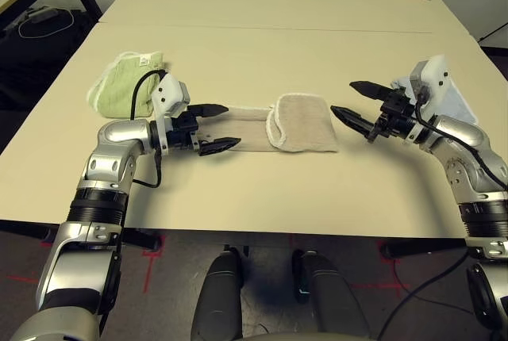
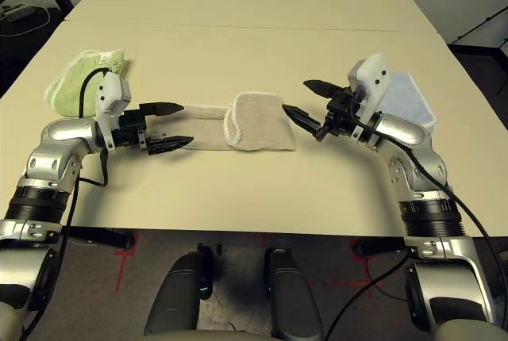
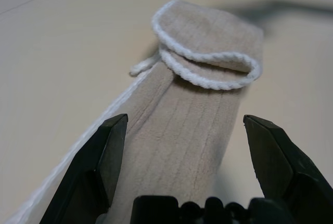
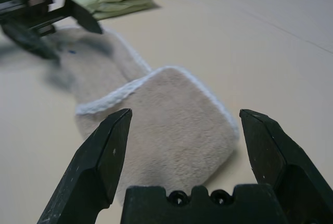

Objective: Fold the towel and set it aside.

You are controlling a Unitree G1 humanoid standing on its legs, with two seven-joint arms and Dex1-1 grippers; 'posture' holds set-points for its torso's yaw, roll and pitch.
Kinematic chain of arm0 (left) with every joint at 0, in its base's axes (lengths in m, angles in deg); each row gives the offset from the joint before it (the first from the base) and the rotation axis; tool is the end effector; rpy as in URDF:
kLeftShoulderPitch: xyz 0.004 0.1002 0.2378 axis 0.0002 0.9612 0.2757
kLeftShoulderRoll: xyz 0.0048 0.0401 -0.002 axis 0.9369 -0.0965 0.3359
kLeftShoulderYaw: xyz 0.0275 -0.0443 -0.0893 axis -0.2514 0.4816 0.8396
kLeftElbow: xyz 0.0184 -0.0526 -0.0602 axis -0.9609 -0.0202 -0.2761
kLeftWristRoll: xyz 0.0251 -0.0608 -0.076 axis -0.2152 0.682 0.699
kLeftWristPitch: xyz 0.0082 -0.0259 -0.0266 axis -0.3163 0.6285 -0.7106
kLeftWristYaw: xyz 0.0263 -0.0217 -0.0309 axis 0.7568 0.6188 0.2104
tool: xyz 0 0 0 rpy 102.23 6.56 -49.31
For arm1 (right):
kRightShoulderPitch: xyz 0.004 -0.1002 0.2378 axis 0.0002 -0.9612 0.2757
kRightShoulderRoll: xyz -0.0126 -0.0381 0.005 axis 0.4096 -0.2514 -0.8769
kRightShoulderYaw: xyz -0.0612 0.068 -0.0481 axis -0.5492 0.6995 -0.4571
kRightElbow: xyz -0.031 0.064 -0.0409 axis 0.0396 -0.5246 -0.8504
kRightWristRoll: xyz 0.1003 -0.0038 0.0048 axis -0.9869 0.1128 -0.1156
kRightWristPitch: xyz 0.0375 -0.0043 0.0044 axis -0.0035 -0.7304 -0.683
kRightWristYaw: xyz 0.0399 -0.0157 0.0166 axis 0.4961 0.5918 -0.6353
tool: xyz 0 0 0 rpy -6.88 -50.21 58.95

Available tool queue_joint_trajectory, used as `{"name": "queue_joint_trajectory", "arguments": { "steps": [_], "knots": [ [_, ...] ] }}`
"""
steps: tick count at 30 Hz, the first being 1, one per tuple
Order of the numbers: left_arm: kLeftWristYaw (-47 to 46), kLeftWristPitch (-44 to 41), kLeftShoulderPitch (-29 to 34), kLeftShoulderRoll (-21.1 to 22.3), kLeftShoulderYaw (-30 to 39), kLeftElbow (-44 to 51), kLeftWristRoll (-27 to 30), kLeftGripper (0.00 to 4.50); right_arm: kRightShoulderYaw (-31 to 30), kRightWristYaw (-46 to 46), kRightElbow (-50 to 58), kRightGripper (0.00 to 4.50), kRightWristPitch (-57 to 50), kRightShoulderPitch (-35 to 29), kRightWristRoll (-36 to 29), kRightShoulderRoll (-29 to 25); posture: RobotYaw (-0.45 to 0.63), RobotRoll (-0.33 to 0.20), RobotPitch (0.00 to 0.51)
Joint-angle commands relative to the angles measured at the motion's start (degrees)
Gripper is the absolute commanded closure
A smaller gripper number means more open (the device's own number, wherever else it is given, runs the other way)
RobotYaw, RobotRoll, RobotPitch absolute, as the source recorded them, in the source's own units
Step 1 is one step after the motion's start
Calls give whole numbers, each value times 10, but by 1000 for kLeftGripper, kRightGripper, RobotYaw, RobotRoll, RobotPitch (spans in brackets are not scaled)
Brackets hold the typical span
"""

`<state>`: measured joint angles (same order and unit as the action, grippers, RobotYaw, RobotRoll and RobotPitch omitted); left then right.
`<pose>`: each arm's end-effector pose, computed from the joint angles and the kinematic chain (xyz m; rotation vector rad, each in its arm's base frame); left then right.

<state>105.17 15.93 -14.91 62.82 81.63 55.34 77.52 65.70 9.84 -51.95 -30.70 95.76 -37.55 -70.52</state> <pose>0.3039 0.2517 0.1691 0.3299 0.0380 -1.1005 0.2868 -0.2440 0.1715 -0.2565 -0.1030 0.9748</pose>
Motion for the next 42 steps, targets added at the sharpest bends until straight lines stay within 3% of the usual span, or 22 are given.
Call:
{"name": "queue_joint_trajectory", "arguments": {
  "steps": [1,8,11,18,24,30,36,42],
  "knots": [
    [-2,-4,3,4,4,1,0,0,-19,-62,-27,22,41,-1,20,-25,24,0,135],
    [-30,-12,27,15,22,21,1,0,-40,-132,-118,22,149,25,62,-40,57,0,142],
    [-86,-40,40,12,46,50,2,0,-47,-145,-134,22,175,27,70,-35,66,0,141],
    [-198,-214,79,43,103,159,24,0,-44,-135,-126,22,169,24,69,-14,83,0,143],
    [-268,-418,110,43,174,268,112,0,-47,-130,-113,22,159,19,68,-3,96,0,145],
    [-302,-582,114,72,221,289,169,0,-49,-129,-110,22,156,19,70,2,97,0,148],
    [-315,-638,140,86,247,286,191,0,-50,-128,-105,22,153,17,71,4,95,0,151],
    [-357,-689,124,42,295,275,221,0,-49,-125,-98,22,149,13,72,5,88,0,152]
  ]
}}
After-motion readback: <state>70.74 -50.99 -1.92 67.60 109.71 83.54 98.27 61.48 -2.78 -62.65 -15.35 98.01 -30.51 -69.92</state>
